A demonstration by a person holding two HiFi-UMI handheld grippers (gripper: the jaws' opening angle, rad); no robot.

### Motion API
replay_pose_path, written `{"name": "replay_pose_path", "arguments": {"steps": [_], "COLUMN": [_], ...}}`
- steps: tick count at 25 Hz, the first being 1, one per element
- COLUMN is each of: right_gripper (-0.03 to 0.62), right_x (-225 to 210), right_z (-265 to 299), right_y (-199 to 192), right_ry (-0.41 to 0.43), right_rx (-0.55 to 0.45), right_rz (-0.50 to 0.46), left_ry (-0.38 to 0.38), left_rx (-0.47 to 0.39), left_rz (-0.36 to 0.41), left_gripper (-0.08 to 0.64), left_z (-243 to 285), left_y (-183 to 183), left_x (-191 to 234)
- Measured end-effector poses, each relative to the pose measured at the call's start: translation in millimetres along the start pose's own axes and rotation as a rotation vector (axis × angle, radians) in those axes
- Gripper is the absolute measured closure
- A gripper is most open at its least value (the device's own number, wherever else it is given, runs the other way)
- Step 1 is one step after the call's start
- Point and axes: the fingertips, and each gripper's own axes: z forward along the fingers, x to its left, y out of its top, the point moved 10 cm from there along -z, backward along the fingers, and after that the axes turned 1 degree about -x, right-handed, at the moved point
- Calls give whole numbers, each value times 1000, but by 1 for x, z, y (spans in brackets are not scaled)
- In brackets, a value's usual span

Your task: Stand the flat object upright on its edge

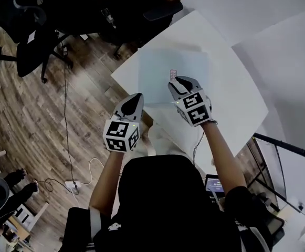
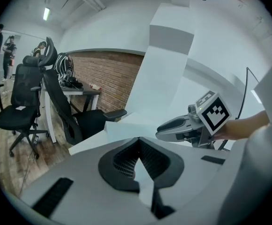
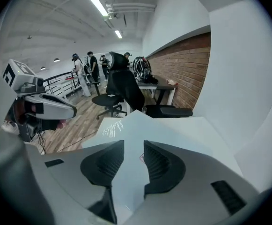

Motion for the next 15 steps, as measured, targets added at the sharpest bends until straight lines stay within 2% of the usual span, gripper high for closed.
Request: {"name": "replay_pose_path", "arguments": {"steps": [1,5,10,15], "right_gripper": [434,379,357,353], "right_x": [0,-4,-29,-65], "right_z": [5,18,26,22], "right_y": [-5,-18,-31,-41], "right_ry": [8,8,-15,-22], "right_rx": [23,95,141,200], "right_rz": [-3,-48,-69,-73], "left_ry": [-4,-16,-20,-9], "left_rx": [13,61,95,103], "left_rz": [-11,-57,-84,-100], "left_gripper": [551,551,551,551], "left_z": [1,3,2,-2], "left_y": [-6,-30,-52,-59], "left_x": [-1,-9,-13,-12]}}
